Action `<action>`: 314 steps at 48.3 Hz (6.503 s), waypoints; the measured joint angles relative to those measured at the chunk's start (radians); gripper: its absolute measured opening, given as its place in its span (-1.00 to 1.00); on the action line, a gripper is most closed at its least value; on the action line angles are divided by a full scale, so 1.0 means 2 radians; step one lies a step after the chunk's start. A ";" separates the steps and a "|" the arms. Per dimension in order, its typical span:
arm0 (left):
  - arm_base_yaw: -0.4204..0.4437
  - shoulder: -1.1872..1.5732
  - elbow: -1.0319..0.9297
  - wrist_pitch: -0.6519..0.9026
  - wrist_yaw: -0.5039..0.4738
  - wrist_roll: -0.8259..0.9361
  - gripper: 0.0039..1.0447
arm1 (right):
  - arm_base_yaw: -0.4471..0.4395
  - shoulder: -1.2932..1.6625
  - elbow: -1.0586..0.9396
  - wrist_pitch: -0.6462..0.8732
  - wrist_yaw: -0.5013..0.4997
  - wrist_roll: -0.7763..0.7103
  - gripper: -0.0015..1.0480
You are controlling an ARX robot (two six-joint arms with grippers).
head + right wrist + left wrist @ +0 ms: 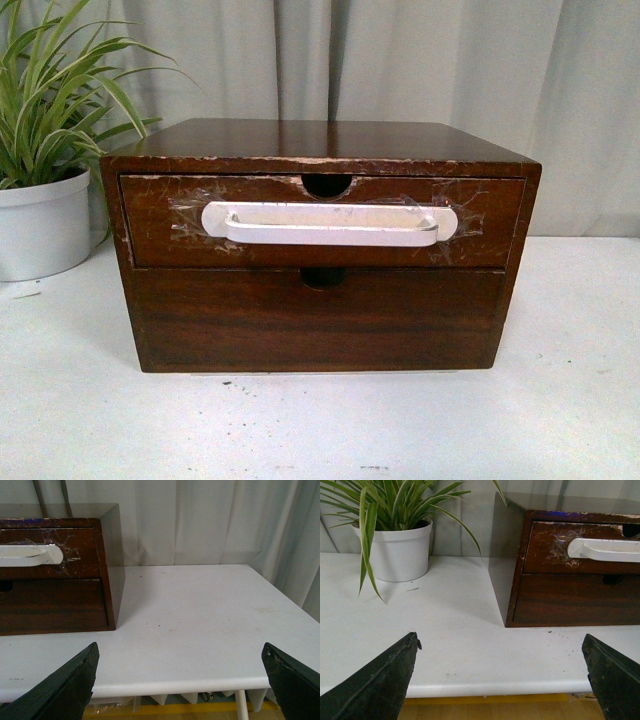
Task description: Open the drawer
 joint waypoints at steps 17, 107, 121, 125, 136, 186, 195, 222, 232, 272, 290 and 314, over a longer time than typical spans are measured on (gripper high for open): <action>0.000 0.000 0.000 0.000 0.000 0.000 0.88 | 0.000 0.000 0.000 0.000 0.000 0.000 0.83; -0.153 0.821 0.600 -0.149 0.206 0.555 0.88 | 0.157 0.709 0.523 -0.165 -0.155 -0.456 0.83; -0.145 0.848 0.631 -0.210 0.184 0.610 0.88 | 0.166 0.768 0.582 -0.164 -0.159 -0.455 0.83; -0.145 0.848 0.631 -0.209 0.189 0.610 0.88 | 0.171 0.795 0.601 -0.164 -0.156 -0.453 0.83; -0.142 0.848 0.627 -0.192 0.194 0.604 0.88 | 0.188 0.850 0.628 -0.154 -0.149 -0.438 0.83; -0.124 0.715 0.529 -0.289 0.255 0.700 0.89 | 0.215 0.748 0.537 -0.233 -0.226 -0.472 0.83; -0.126 0.648 0.473 -0.178 0.326 0.620 0.88 | 0.196 0.674 0.474 -0.129 -0.268 -0.408 0.83; -0.107 0.404 0.167 0.170 0.148 0.261 0.88 | 0.037 0.346 0.193 0.138 -0.179 -0.129 0.83; -0.053 0.304 0.105 0.126 0.090 0.100 0.88 | -0.014 0.241 0.128 0.095 -0.171 -0.065 0.83; 0.001 0.075 0.021 0.045 0.001 -0.006 -0.42 | -0.004 0.037 0.040 -0.009 -0.001 0.007 -0.44; 0.000 0.000 0.000 -0.001 0.000 -0.001 -0.93 | -0.003 0.019 0.020 -0.005 -0.002 0.005 -0.98; 0.000 0.000 0.000 -0.001 0.000 -0.001 -0.92 | -0.003 0.000 0.000 -0.002 -0.001 0.004 -0.97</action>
